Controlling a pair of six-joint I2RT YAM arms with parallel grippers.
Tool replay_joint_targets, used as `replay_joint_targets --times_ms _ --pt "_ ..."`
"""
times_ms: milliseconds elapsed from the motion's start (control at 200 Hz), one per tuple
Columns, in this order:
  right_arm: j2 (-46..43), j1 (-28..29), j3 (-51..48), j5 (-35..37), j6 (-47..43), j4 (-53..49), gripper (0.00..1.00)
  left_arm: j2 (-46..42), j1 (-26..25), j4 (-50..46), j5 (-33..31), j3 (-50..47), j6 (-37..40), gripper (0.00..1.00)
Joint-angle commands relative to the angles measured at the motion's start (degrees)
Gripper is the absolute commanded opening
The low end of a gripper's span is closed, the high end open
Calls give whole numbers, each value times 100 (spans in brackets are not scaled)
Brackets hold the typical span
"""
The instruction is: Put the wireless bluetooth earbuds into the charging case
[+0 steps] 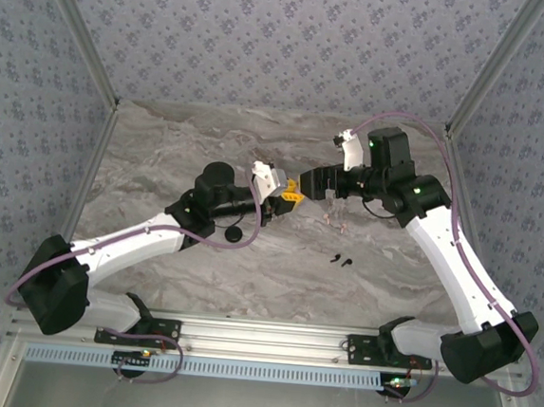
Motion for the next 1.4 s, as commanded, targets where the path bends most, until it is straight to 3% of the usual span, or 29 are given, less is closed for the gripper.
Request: replay_joint_targets --times_ms 0,1394 --pt "-144 -15 10 -118 -46 -129 100 16 -30 230 -29 143 -20 0" --pt "-162 -132 -135 12 -39 -337 100 -71 -34 329 -91 49 -55 0"
